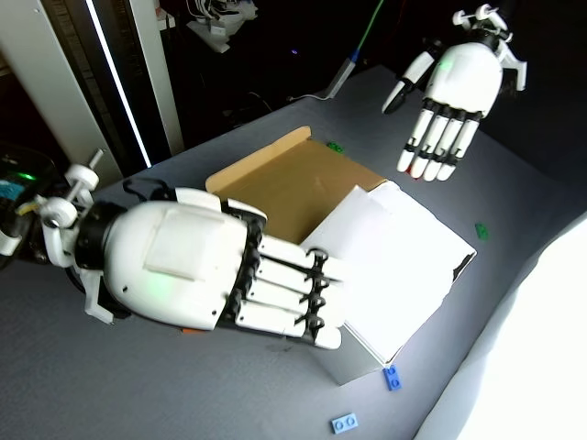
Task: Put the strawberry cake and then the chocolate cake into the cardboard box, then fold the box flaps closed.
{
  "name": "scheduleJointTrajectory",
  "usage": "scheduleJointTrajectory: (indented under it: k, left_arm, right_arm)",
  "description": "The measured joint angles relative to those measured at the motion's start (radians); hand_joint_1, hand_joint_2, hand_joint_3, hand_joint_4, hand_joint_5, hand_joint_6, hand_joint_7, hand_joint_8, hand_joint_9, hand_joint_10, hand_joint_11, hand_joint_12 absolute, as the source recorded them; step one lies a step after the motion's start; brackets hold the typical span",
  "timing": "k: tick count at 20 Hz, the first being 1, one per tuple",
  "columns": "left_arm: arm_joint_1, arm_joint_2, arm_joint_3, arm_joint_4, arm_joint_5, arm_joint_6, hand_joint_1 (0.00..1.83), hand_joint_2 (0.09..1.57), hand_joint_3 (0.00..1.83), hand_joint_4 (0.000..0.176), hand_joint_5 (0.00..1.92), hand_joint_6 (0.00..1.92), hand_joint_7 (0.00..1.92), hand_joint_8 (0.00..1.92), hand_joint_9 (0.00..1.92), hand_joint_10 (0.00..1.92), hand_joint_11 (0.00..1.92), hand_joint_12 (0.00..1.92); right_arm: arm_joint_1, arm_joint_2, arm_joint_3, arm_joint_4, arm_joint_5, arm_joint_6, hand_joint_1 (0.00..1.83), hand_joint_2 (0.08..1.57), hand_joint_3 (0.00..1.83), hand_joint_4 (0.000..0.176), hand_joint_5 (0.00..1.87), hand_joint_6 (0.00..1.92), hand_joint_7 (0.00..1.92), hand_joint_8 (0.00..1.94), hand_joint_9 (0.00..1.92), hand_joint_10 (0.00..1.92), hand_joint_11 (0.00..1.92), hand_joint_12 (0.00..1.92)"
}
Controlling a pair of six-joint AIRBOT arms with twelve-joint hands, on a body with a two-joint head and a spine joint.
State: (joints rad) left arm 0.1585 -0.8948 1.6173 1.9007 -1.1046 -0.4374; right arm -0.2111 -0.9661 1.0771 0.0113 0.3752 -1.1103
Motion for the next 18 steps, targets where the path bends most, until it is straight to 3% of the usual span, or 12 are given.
scheduleJointTrajectory:
  k: [5, 12, 18]
  left_arm:
    - [0.08, 0.002, -0.066, -0.051, -0.023, 0.049, 0.0, 1.27, 0.0, 0.0, 0.12, 0.0, 0.15, 0.0, 0.18, 0.0, 0.0, 0.75]
    - [0.161, 0.006, -0.128, -0.136, 0.027, 0.123, 0.0, 1.28, 0.0, 0.0, 0.12, 0.0, 0.16, 0.0, 0.19, 0.0, 0.0, 0.75]
    - [0.198, 0.008, -0.182, -0.181, 0.061, 0.15, 0.0, 1.28, 0.0, 0.0, 0.14, 0.01, 0.17, 0.01, 0.19, 0.01, 0.0, 0.76]
  right_arm:
    - [0.0, -0.011, 0.008, -0.093, 0.002, -0.047, 0.0, 1.22, 0.0, 0.0, 0.07, 0.0, 0.15, 0.0, 0.14, 0.0, 0.0, 0.28]
    - [-0.012, -0.013, 0.008, -0.112, 0.009, -0.059, 0.0, 1.21, 0.0, 0.0, 0.06, 0.01, 0.15, 0.01, 0.13, 0.0, 0.0, 0.24]
    - [0.023, 0.015, 0.0, -0.005, -0.022, -0.027, 0.0, 1.21, 0.0, 0.0, 0.06, 0.0, 0.17, 0.0, 0.14, 0.0, 0.0, 0.27]
